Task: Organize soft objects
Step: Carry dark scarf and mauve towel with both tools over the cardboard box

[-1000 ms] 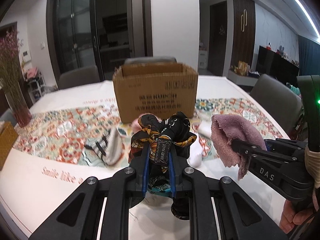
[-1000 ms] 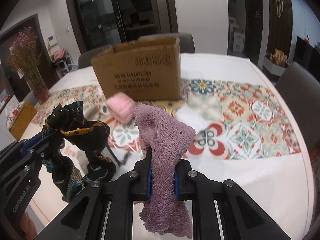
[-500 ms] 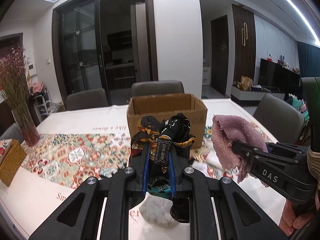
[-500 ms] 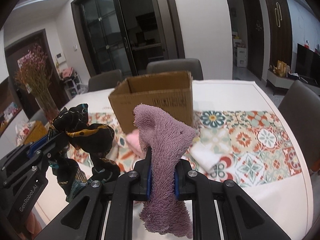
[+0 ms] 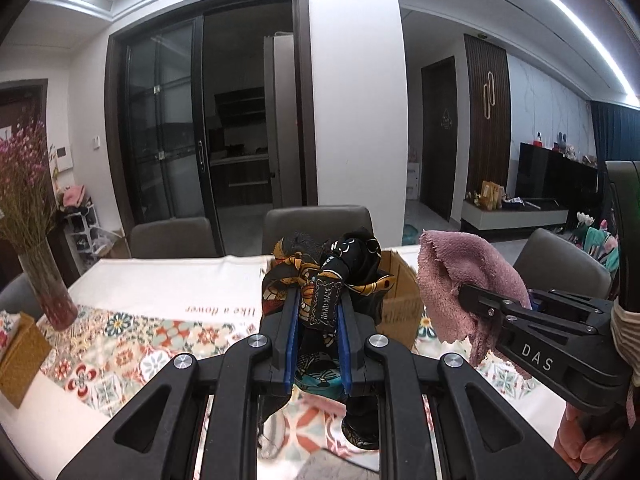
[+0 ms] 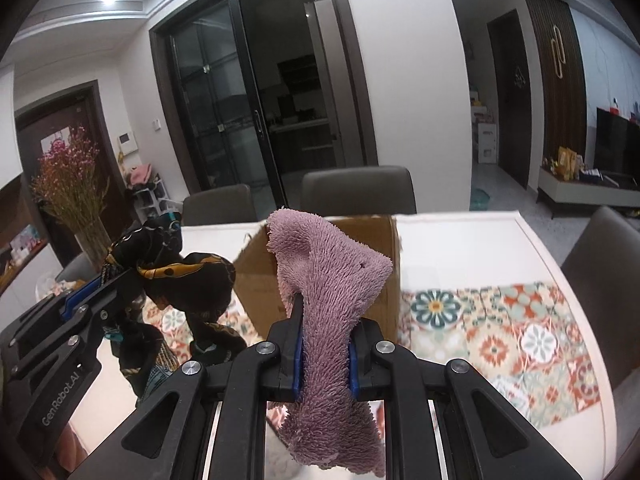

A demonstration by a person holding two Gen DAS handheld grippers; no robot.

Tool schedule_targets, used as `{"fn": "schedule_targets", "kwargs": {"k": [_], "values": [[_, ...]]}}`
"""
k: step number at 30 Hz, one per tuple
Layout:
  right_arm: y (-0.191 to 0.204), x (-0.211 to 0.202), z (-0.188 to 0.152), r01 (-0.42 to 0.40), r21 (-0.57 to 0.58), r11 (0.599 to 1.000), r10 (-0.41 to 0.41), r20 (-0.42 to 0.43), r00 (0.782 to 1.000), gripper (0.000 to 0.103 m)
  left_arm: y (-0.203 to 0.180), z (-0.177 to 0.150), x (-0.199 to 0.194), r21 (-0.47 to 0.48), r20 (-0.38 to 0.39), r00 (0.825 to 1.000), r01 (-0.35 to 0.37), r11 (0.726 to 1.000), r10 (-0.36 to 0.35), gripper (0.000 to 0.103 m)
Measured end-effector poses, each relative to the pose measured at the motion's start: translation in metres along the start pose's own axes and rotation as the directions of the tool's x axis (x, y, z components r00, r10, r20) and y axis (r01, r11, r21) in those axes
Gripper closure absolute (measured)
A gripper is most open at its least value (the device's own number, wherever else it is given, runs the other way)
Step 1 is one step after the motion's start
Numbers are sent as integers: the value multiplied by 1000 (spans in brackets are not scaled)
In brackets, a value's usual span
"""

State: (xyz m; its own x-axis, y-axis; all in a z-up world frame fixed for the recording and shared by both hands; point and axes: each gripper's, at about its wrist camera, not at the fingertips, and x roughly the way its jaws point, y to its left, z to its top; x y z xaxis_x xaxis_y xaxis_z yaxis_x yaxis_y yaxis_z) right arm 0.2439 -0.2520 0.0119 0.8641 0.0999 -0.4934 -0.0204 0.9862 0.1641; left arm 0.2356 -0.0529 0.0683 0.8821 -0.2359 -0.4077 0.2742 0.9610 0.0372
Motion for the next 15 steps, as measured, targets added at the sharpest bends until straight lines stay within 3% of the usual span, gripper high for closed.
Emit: {"fn": "schedule_targets", "kwargs": {"k": [15], "values": [[-2,38,64,16,-49,999,-14,31,999,85,7,60,51,56,29,999,-24,998,22,85]]}}
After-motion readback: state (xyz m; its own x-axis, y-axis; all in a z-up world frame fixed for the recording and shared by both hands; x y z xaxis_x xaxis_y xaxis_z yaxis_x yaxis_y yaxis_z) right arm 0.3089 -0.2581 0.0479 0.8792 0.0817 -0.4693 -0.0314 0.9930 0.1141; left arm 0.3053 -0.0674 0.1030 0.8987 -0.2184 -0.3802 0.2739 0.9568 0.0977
